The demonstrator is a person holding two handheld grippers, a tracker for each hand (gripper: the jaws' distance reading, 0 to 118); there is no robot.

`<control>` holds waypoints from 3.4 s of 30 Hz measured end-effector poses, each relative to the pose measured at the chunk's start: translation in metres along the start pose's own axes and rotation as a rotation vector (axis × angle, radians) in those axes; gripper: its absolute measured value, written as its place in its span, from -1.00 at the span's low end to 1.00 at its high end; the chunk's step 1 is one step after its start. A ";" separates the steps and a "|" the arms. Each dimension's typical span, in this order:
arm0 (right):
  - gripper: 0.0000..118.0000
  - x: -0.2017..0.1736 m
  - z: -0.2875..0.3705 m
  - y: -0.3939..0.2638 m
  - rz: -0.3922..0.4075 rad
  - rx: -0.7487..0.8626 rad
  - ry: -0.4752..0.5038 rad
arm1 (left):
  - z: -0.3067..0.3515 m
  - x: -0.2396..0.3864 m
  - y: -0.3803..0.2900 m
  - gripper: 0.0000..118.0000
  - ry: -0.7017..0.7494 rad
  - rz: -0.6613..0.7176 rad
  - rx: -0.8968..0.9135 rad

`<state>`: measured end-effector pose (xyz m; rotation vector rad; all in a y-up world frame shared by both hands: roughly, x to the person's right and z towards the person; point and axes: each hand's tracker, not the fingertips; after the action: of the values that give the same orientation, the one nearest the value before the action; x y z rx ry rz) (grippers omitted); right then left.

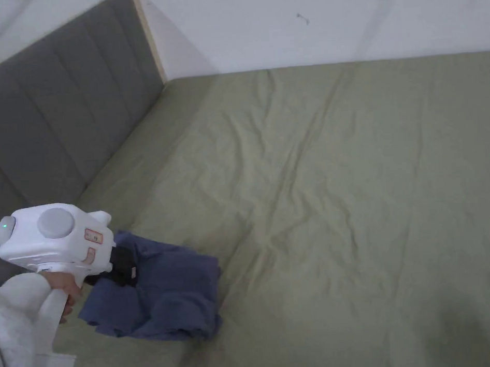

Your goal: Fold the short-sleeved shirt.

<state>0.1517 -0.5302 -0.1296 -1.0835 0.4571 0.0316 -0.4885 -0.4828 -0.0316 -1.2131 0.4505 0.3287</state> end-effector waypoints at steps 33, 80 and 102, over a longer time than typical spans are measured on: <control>-0.91 0.004 0.065 0.000 0.014 0.224 -0.030 | 0.137 0.218 -0.159 -1.00 -0.142 -0.065 0.641; 0.86 -0.033 0.225 0.011 0.123 0.856 -0.279 | 0.276 0.356 -0.245 0.96 -0.123 -0.136 1.002; 0.87 -0.031 0.215 0.013 0.128 0.816 -0.275 | 0.273 0.360 -0.235 0.97 -0.127 -0.077 0.967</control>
<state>0.1940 -0.3335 -0.0466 -0.2399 0.2453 0.0964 -0.0219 -0.2980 0.0578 -0.2626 0.3766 0.0865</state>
